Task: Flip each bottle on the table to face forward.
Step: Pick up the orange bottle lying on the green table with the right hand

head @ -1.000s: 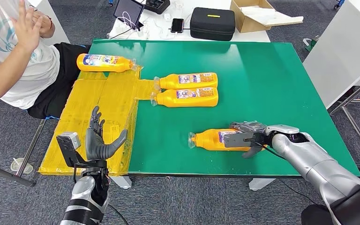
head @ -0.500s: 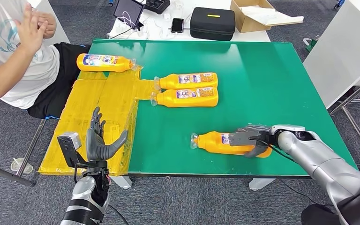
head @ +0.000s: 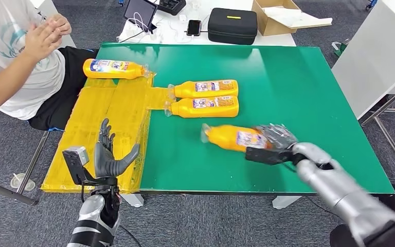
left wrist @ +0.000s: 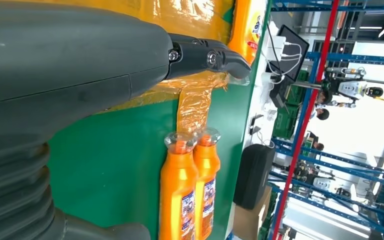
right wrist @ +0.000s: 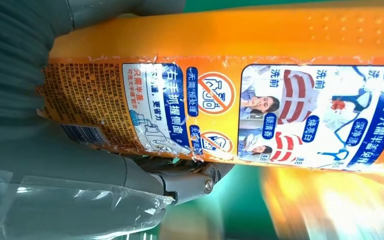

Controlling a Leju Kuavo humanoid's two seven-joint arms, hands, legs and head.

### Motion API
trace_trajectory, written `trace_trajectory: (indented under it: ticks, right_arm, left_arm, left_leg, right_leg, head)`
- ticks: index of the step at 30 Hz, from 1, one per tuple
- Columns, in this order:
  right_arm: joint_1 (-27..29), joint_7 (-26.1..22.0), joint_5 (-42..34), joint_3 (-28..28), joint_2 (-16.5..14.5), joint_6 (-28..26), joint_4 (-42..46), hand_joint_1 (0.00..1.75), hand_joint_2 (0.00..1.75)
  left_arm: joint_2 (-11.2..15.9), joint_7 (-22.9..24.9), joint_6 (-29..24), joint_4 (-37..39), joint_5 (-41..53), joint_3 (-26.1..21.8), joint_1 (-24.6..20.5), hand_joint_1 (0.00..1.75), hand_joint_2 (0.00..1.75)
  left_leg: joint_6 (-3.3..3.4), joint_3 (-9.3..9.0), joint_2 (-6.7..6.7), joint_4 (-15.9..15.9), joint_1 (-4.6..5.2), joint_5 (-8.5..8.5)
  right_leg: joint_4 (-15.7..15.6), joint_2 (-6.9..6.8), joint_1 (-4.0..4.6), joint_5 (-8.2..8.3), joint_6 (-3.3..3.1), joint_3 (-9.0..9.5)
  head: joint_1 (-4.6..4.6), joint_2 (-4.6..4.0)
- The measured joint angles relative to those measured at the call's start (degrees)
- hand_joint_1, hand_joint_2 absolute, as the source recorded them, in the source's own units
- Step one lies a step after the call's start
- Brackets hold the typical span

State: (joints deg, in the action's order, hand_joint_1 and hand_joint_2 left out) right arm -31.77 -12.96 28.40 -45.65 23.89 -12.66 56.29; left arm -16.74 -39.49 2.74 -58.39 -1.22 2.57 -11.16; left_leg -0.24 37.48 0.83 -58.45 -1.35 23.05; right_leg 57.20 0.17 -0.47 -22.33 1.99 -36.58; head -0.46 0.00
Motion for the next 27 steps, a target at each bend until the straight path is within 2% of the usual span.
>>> trace_trajectory:
  ticks: [2, 3, 6, 9, 13, 17, 23, 27]
  right_arm:
    - [5.8, -3.1, 4.9, 9.0, -6.5, -11.0, 5.8, 1.75, 1.75]
    - [8.0, -4.5, 6.0, 12.6, -9.2, -14.1, 8.6, 1.75, 1.75]
    - [12.9, -8.6, 7.0, 21.4, -15.1, -19.5, 15.4, 1.75, 1.75]
    - [17.1, -13.6, 5.7, 28.4, -19.8, -22.6, 20.0, 1.75, 1.75]
    - [20.5, -18.5, 2.3, 34.0, -24.2, -23.1, 22.1, 1.75, 1.75]
    - [22.0, -21.0, -1.4, 37.0, -26.9, -20.3, 21.8, 1.75, 1.75]
    - [22.5, -24.2, -5.4, 38.3, -29.5, -13.1, 17.8, 1.75, 1.75]
    - [22.4, -25.2, -5.5, 38.3, -30.9, -11.4, 14.7, 1.75, 1.75]
  left_arm:
    - [-0.1, 0.9, 0.7, -2.7, -0.7, 0.4, 1.5, 0.00, 1.75]
    - [-0.1, 1.3, 1.2, -3.9, -1.2, 0.7, 2.1, 0.00, 1.75]
    - [-0.2, 2.6, 2.4, -7.3, -3.2, 2.0, 3.6, 0.00, 1.75]
    - [-0.2, 3.8, 3.8, -10.2, -5.5, 3.2, 4.4, 0.00, 1.75]
    - [0.1, 5.1, 6.1, -12.3, -8.4, 4.8, 4.5, 0.00, 1.75]
    - [0.4, 6.2, 10.0, -13.2, -11.7, 6.2, 4.8, 0.00, 1.75]
    - [1.0, 6.8, 13.8, -13.8, -13.2, 8.3, 5.0, 0.00, 1.75]
    - [1.3, 6.8, 14.4, -13.8, -13.2, 9.2, 4.9, 0.00, 1.75]
  left_leg:
    - [-0.08, 0.04, -0.04, 0.0, -0.04, 0.02]
    - [-0.12, 0.07, 0.08, 0.0, -0.06, -0.02]
    - [-0.21, 0.17, 0.58, 0.1, -0.16, -0.09]
    - [-0.20, 0.22, 0.53, 0.1, -0.09, -0.07]
    - [-0.17, 0.16, 0.38, 0.1, 0.06, -0.04]
    - [-0.17, 0.14, 0.36, 0.1, 0.07, -0.05]
    - [-0.18, 0.12, 0.35, 0.1, 0.07, -0.06]
    - [-0.18, 0.13, 0.34, 0.1, 0.07, -0.06]
  right_leg:
    - [0.0, 0.09, 0.03, -0.03, -0.04, -0.18]
    - [0.0, 0.00, 0.04, -0.07, -0.09, -0.25]
    - [0.0, -0.45, 0.13, -0.22, -0.25, -0.21]
    - [0.0, -0.46, 0.06, -0.22, -0.26, -0.18]
    - [0.0, -0.39, -0.10, -0.18, -0.23, -0.21]
    - [0.0, -0.37, -0.12, -0.17, -0.22, -0.22]
    - [0.0, -0.34, -0.11, -0.16, -0.22, -0.22]
    - [0.0, -0.34, -0.11, -0.16, -0.22, -0.23]
  head:
    - [-0.12, 0.00]
    - [-0.16, 0.00]
    - [-0.13, 0.00]
    - [-0.10, 0.00]
    - [-0.10, 0.00]
    - [-0.10, 0.00]
    - [-0.11, 0.00]
    - [-0.10, 0.00]
